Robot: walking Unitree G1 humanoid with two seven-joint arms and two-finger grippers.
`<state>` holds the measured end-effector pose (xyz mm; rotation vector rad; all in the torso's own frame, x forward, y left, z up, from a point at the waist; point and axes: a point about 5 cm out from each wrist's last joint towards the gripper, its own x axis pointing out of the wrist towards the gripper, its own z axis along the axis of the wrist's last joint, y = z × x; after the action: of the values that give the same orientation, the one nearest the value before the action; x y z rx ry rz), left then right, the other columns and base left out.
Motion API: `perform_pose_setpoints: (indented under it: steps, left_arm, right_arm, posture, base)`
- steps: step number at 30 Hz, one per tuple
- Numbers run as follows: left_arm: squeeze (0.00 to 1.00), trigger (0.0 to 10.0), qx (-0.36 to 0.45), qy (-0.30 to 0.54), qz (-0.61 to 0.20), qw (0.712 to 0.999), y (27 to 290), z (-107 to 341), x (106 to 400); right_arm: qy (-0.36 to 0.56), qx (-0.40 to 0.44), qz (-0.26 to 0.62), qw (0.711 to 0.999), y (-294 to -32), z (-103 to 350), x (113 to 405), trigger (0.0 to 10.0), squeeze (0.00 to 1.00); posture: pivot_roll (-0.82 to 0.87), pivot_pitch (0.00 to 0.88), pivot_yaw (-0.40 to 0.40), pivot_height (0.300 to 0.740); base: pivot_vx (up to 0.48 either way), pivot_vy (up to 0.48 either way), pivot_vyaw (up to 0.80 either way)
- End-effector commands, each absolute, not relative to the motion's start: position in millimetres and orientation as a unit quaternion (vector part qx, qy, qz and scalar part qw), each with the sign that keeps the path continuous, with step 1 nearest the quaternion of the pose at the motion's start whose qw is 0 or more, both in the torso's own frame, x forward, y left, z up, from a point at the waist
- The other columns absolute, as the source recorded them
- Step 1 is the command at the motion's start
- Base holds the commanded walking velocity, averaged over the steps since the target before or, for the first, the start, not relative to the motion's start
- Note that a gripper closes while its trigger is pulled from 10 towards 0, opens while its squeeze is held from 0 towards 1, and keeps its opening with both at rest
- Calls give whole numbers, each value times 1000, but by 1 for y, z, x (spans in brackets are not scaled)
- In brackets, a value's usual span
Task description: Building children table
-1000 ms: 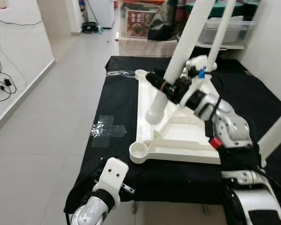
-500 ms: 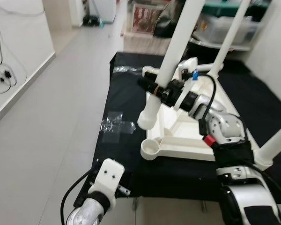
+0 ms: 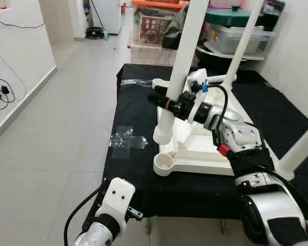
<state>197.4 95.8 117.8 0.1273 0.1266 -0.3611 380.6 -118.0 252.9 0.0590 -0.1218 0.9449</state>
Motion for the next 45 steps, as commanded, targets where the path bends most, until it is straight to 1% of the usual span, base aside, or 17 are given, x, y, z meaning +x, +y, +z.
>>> perform_pose_setpoints:
  steps: [1,5,6,7,9,10,11,12,14,20,22,26,27,29,33,38,45]
  left_arm:
    - [0,10000,64,73,-184,978,95,116,195]
    - [0,10000,64,75,-185,978,95,116,195]
    - [0,10000,63,75,-185,978,95,117,195]
    - [0,10000,63,75,-185,978,95,117,195]
    - [0,10000,54,69,-187,978,96,120,195]
    - [0,10000,50,67,-188,979,96,121,194]
    - [0,10000,50,67,-188,979,96,121,194]
    - [0,10000,47,65,-187,979,97,122,193]
    - [0,10000,43,62,-189,979,99,125,190]
    - [0,10000,37,61,-192,979,101,129,184]
    - [0,10000,34,60,-194,979,102,131,181]
    - [0,10000,30,62,-192,979,104,134,176]
    - [0,10000,31,63,-194,978,104,136,174]
    - [0,10000,32,63,-196,978,104,137,172]
    - [0,10000,30,68,-201,977,106,142,162]
    - [0,10000,29,75,-201,976,107,143,158]
    - [0,10000,26,82,-204,975,108,146,152]
  right_arm:
    - [-76,37,459,885,-115,260,380,10000,0]
    - [-81,45,482,871,-112,261,378,10000,0]
    - [-86,52,513,853,-110,262,374,10000,0]
    - [-86,52,513,853,-110,262,374,10000,0]
    - [-89,59,603,790,-111,264,360,10000,0]
    - [-87,55,632,768,-112,263,355,10000,0]
    - [-87,55,632,768,-112,263,355,10000,0]
    - [-82,41,654,751,-113,261,351,10000,0]
    - [-71,12,677,732,-114,254,347,10000,0]
    - [-59,-18,686,725,-114,247,350,10000,0]
    - [-60,-22,685,725,-112,247,351,10000,0]
    - [-65,-13,691,720,-110,247,352,10000,0]
    - [-66,-11,700,711,-109,249,351,10000,0]
    - [-66,-11,707,704,-109,249,350,10000,0]
    - [-60,-13,733,678,-113,252,348,10000,0]
    - [-61,-18,738,672,-117,255,349,10000,0]
    - [-47,-57,746,662,-124,254,351,10000,0]
  posture:
    - [107,52,-97,740]
    - [106,59,-94,740]
    - [111,64,-99,740]
    - [111,64,-99,740]
    - [115,74,-96,740]
    - [115,75,-96,740]
    - [115,75,-96,740]
    - [120,73,-96,740]
    - [129,84,-95,740]
    - [149,117,-93,740]
    - [158,138,-93,740]
    - [164,148,-93,740]
    - [172,167,-92,740]
    - [172,167,-92,740]
    - [194,202,-87,740]
    - [196,209,-83,740]
    - [199,228,-78,740]
  base:
    - [0,0,0]
    - [0,0,0]
    - [0,0,0]
    - [0,0,0]
    - [0,0,0]
    - [0,0,0]
    - [0,0,0]
    - [0,0,0]
    - [0,0,0]
    - [0,0,0]
    - [0,0,0]
    - [0,0,0]
    - [0,0,0]
    - [0,0,0]
    - [0,0,0]
    - [0,0,0]
    - [0,0,0]
